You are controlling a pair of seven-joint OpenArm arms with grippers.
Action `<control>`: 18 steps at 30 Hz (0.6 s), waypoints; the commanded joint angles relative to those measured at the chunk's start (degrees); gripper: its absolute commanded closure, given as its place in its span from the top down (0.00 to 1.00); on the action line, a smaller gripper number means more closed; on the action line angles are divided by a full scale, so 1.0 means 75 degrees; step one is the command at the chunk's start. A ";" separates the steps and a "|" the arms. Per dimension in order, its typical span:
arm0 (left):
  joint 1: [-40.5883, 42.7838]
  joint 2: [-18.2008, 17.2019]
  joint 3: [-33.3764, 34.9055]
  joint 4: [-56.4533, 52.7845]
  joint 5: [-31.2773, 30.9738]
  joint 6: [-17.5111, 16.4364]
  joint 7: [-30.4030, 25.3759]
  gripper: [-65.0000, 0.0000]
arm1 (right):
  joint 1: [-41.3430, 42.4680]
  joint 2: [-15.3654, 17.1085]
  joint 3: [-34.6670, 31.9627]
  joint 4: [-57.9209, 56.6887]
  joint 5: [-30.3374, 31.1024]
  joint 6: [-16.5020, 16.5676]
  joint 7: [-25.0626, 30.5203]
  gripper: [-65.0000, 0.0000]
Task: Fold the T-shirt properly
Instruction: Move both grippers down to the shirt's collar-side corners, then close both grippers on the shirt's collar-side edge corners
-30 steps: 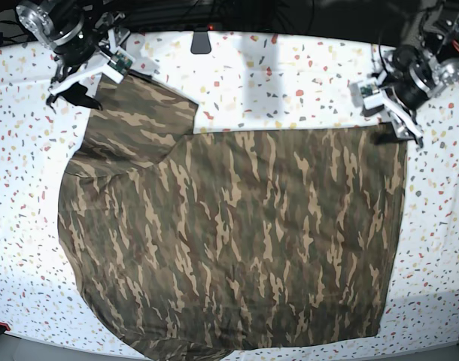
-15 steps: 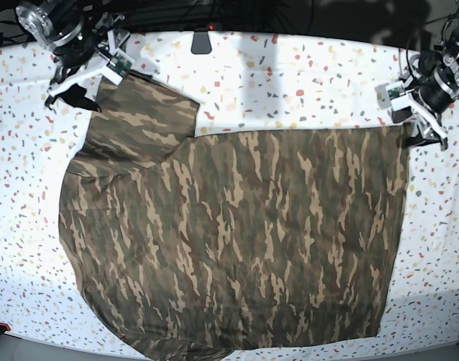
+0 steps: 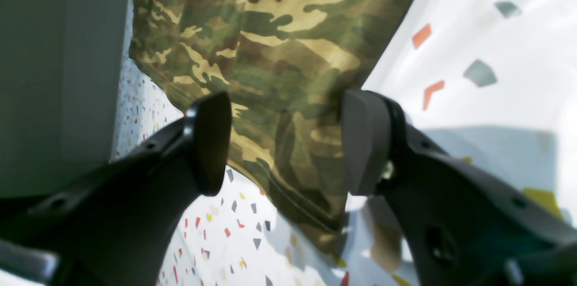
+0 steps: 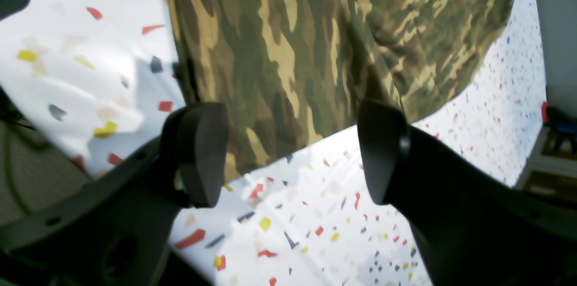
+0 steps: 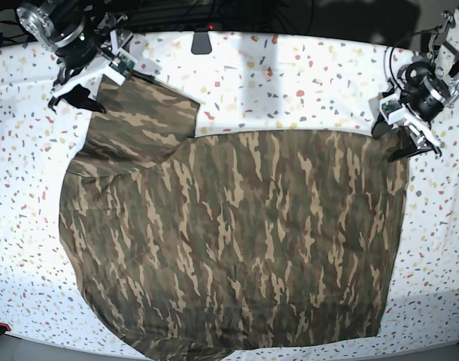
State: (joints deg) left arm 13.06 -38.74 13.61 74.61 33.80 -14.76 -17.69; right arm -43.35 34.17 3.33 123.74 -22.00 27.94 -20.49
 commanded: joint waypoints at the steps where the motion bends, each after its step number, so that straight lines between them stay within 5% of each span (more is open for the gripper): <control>1: 0.0216 -0.0219 0.0003 -0.0321 0.0571 -0.0490 0.1419 0.59 | -0.0023 0.0082 0.0052 0.0131 0.0012 -0.0070 0.0102 0.68; 8: 0.0414 -0.0551 0.0000 -0.0358 0.0895 -0.0420 0.1644 0.45 | -0.0023 0.0082 0.0052 0.0128 0.0012 -0.0070 0.0157 0.68; 15: 0.0411 -0.0291 0.0000 -0.0350 0.0953 0.0702 0.1553 0.43 | -0.0023 0.0079 0.0052 0.0128 0.0015 -0.0070 0.0280 0.68; 18: 0.0402 -0.0058 0.0000 -0.0350 0.0947 0.0772 0.1475 0.46 | -0.0023 0.0079 0.0052 0.0128 0.0015 -0.0070 0.0303 0.68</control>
State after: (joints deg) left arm 15.59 -39.27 13.41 73.87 37.93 -7.44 -14.48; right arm -43.35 34.13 3.36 123.74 -22.00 27.94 -19.11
